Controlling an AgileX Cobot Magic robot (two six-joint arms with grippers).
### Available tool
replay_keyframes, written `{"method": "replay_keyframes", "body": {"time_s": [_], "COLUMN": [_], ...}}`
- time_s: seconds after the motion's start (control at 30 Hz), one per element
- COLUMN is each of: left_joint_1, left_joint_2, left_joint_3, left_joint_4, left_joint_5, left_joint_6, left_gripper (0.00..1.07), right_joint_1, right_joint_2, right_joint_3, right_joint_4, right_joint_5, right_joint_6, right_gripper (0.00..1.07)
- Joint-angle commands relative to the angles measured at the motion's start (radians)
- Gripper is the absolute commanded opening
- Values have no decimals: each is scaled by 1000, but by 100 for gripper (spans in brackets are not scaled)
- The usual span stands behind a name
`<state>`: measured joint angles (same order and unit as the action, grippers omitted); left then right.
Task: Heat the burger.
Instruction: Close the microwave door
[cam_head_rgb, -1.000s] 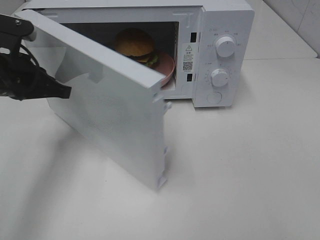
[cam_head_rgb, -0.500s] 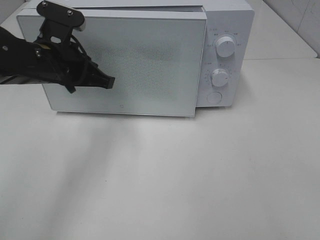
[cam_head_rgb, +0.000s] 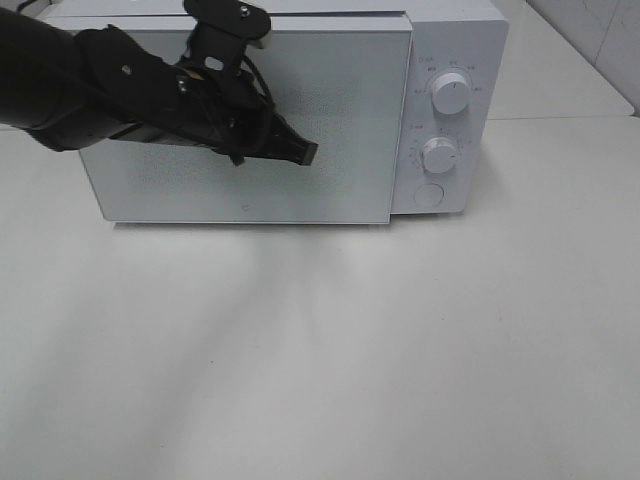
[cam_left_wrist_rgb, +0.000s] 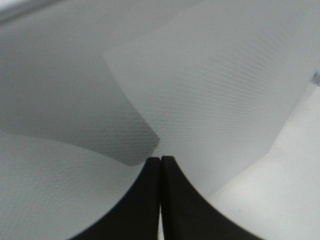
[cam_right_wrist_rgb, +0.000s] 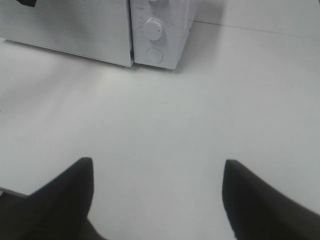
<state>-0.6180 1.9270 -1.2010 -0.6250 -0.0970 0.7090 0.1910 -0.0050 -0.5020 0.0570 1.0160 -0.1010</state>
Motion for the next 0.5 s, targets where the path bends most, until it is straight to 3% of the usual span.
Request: {"method": "replay_keyframes", "body": {"time_s": [0.03, 0.13, 0.27, 0.5], "left_joint_1": [-2, -9, -27, -39], "left_joint_2": [41, 63, 130, 172], "left_joint_3": [-89, -119, -226, -299], "left_joint_4": [0, 10, 24, 24], "left_joint_5": [-128, -126, -99, -50], "left_joint_6": [-2, -2, -2, -2], "left_gripper": [0, 0, 0, 0], "right_joint_1": [-3, -3, -3, -3], "right_joint_2": [-26, -26, -26, -26], "right_joint_3": [1, 1, 1, 1], "right_joint_4": [-5, -5, -5, -5], "right_joint_5": [-12, -12, -12, -12], "right_joint_6": [-2, -2, -2, -2], "right_gripper": [68, 68, 68, 68]}}
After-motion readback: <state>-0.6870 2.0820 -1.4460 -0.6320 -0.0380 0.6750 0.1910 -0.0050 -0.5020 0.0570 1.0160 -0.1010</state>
